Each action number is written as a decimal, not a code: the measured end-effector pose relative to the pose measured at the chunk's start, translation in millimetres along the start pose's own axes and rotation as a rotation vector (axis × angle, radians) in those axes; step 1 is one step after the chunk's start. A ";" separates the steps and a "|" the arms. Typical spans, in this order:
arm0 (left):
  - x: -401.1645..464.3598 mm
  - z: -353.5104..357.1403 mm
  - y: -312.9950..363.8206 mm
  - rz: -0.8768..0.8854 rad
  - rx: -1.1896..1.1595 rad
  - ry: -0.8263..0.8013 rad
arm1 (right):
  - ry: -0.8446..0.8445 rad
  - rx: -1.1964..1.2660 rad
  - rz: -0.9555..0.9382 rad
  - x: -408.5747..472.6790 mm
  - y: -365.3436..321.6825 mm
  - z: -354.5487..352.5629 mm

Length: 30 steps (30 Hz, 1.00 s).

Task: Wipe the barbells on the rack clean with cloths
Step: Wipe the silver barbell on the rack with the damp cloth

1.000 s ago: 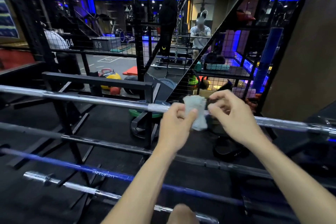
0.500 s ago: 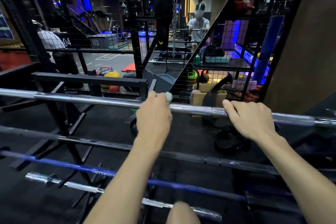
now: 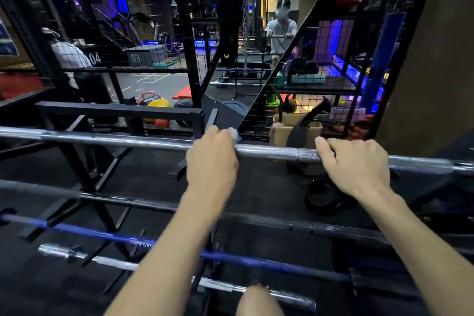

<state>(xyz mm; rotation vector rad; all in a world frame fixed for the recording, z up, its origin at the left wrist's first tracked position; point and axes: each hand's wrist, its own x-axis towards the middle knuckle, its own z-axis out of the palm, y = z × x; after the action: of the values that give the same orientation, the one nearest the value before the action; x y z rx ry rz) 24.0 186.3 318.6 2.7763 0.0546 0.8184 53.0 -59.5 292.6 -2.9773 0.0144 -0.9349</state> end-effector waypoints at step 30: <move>-23.2 38.8 87.5 0.121 -0.445 0.012 | 0.036 -0.203 -0.141 0.3 4.1 9.1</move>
<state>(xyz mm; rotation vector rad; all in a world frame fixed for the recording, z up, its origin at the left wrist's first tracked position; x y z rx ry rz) 22.5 90.5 296.2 2.3708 -0.2634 0.7650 58.4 -63.4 285.2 -3.1826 -0.1082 -1.0622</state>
